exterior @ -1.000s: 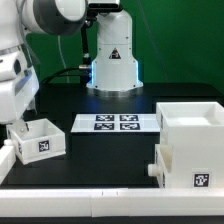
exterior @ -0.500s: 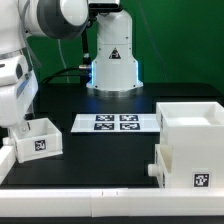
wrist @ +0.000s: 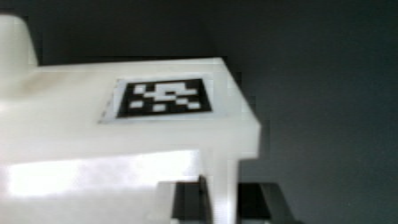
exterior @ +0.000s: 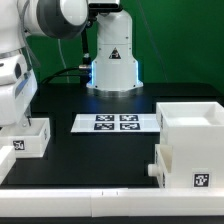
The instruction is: Assemble drawer
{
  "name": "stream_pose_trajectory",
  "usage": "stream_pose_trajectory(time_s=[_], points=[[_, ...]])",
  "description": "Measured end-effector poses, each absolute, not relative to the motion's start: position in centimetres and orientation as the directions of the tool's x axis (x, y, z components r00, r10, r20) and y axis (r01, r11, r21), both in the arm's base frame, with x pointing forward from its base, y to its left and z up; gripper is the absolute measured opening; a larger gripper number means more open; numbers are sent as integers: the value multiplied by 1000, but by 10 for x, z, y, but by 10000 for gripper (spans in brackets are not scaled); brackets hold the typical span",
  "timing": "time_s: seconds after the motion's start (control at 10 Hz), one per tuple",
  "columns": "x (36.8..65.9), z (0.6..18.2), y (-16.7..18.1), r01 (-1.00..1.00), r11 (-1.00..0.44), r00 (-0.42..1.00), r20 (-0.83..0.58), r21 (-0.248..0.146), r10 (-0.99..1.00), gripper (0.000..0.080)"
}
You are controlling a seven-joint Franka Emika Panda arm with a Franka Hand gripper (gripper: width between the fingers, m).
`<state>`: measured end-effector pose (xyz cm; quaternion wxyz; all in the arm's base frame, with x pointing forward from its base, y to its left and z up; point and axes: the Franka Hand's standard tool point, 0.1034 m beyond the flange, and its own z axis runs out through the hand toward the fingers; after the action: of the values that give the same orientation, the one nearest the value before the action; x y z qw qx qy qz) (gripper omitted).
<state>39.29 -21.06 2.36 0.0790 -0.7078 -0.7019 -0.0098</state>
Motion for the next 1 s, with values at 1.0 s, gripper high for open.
stream_pose_trajectory(time_s=[1.0], points=[[430,66,-129,999,-33,37,107,-41,994,39]])
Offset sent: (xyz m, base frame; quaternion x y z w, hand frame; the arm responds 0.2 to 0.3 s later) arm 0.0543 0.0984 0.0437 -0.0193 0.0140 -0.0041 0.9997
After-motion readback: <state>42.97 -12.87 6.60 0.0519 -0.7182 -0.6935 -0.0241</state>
